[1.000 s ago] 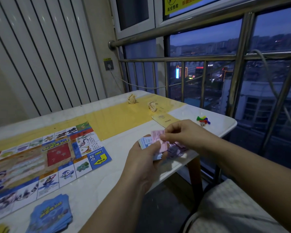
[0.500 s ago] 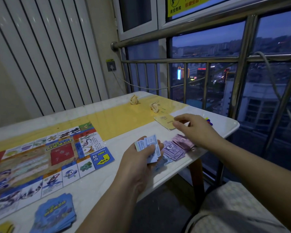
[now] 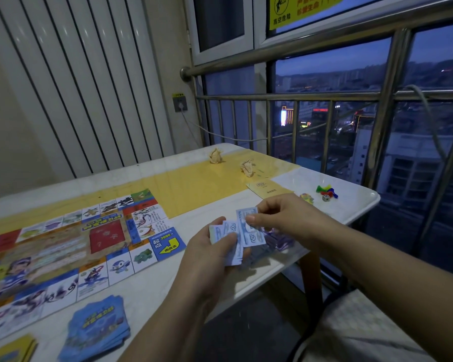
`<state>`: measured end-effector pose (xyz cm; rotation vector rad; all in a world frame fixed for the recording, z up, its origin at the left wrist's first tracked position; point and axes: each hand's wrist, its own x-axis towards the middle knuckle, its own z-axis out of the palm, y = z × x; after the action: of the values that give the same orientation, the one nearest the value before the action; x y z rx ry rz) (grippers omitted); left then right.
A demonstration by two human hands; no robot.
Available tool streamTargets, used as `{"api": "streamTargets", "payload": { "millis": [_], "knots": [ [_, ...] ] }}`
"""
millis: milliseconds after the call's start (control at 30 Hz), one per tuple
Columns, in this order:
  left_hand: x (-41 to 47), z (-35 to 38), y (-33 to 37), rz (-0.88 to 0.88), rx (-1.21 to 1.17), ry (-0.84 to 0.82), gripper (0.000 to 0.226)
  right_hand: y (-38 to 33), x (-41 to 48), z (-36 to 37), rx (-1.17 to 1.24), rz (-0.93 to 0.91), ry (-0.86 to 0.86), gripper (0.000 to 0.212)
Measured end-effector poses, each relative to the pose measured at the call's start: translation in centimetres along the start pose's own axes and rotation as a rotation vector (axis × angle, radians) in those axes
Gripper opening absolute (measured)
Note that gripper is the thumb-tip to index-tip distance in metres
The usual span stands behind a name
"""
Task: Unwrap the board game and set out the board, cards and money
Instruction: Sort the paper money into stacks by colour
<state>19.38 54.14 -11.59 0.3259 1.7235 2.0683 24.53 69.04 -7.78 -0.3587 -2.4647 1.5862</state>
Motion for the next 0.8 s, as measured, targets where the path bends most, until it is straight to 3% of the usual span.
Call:
{"api": "streamTargets", "payload": {
  "millis": [167, 300, 433, 633, 800],
  "knots": [
    [-0.4, -0.2, -0.1, 0.047, 0.036, 0.025, 0.031, -0.5, -0.4, 1.3, 0.015, 0.004, -0.066, 0.011],
    [-0.6, -0.7, 0.3, -0.016, -0.096, 0.073, 0.015, -0.8, -0.5, 1.9, 0.025, 0.019, -0.021, 0.018],
    [-0.8, -1.9, 0.7, -0.012, -0.132, 0.105, 0.021, -1.4, -0.4, 1.7, 0.076, 0.037, 0.033, 0.015],
    [-1.4, -2.6, 0.6, 0.067, 0.012, 0.132, 0.028, -2.0, -0.8, 3.7, -0.037, -0.018, -0.094, 0.014],
    [-1.6, -2.8, 0.5, 0.09, 0.064, 0.149, 0.031, -1.8, -0.6, 4.9, 0.052, 0.025, -0.097, 0.009]
  ]
}}
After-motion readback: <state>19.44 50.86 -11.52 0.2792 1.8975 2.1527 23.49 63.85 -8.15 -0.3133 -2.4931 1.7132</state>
